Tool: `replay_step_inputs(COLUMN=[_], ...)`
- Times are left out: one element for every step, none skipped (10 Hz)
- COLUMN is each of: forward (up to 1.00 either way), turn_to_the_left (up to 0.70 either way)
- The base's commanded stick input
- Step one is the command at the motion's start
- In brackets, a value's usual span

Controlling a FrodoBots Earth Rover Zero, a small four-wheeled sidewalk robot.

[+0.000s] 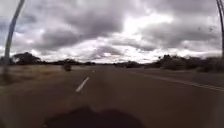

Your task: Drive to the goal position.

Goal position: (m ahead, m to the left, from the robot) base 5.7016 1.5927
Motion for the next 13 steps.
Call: replay_step_inputs(forward=[1.00, 1.00, 1.00, 1.00, 1.00, 1.00, 1.00, 1.00, 1.00, 1.00, 1.00, 1.00, 1.00], turn_to_the_left=[0.44, 0.44, 0.44, 0.44, 0.43, 0.24, 0.05, 0.04, 0.04, 0.04, 0.04, 0.04, 0.04])
